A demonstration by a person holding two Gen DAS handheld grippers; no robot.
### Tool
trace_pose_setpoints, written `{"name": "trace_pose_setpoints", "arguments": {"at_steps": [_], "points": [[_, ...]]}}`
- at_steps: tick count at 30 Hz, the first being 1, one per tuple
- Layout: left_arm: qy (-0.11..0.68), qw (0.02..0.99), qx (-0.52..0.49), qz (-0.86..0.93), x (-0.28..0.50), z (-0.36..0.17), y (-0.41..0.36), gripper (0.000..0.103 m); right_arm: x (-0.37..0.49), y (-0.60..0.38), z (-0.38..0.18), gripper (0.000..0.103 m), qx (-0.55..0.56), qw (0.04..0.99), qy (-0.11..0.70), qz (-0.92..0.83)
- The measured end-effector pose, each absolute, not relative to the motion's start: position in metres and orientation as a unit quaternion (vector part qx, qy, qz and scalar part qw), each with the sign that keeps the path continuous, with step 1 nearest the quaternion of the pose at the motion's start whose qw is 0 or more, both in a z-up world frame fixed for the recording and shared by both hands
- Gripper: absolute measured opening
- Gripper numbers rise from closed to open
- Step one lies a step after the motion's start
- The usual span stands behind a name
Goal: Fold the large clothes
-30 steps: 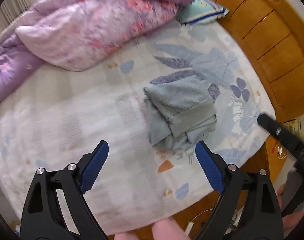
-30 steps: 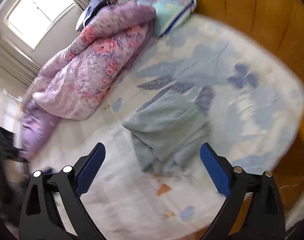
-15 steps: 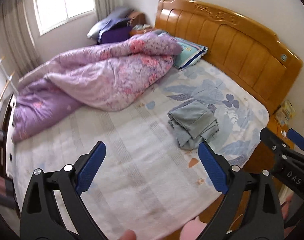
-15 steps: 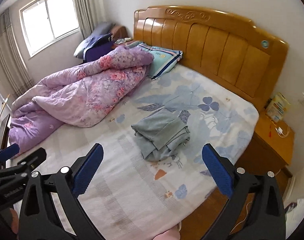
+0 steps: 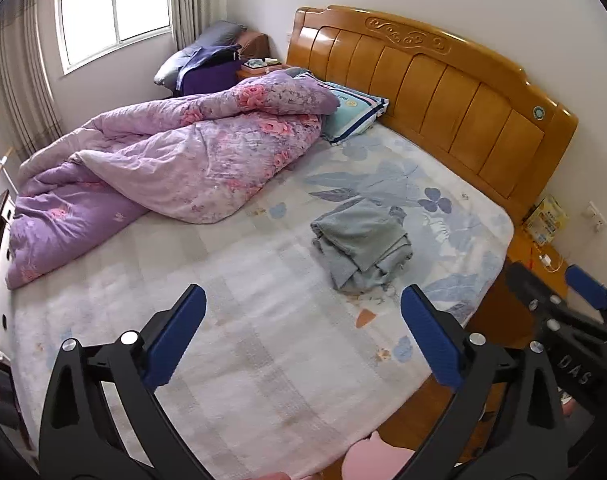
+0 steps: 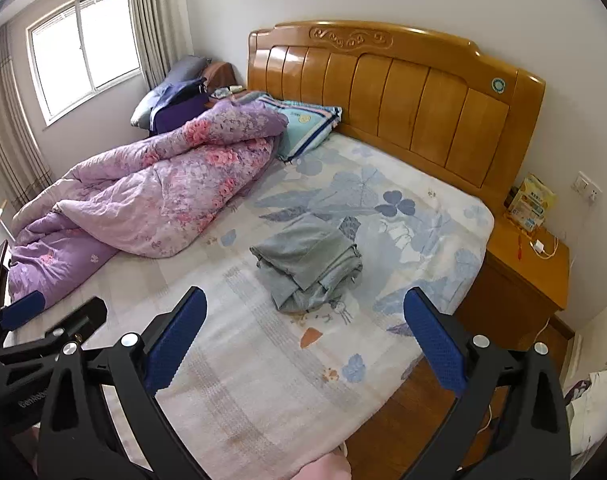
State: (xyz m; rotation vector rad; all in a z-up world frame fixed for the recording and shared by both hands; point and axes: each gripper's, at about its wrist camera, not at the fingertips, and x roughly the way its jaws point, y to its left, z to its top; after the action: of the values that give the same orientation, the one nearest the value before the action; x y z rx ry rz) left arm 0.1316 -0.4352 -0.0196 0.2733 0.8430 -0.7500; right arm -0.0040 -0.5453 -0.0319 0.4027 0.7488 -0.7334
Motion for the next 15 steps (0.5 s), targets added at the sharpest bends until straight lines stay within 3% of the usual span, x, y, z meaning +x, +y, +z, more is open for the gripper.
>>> {"name": "trace_pose_setpoints", "arguments": {"at_steps": [15], "points": [[0.401, 0.842, 0.147, -0.329, 0.13, -0.029, -0.45, 0.098, -0.006, -0.558, -0.048, 0.095, 0.208, 0.839, 0.371, -0.34]]}}
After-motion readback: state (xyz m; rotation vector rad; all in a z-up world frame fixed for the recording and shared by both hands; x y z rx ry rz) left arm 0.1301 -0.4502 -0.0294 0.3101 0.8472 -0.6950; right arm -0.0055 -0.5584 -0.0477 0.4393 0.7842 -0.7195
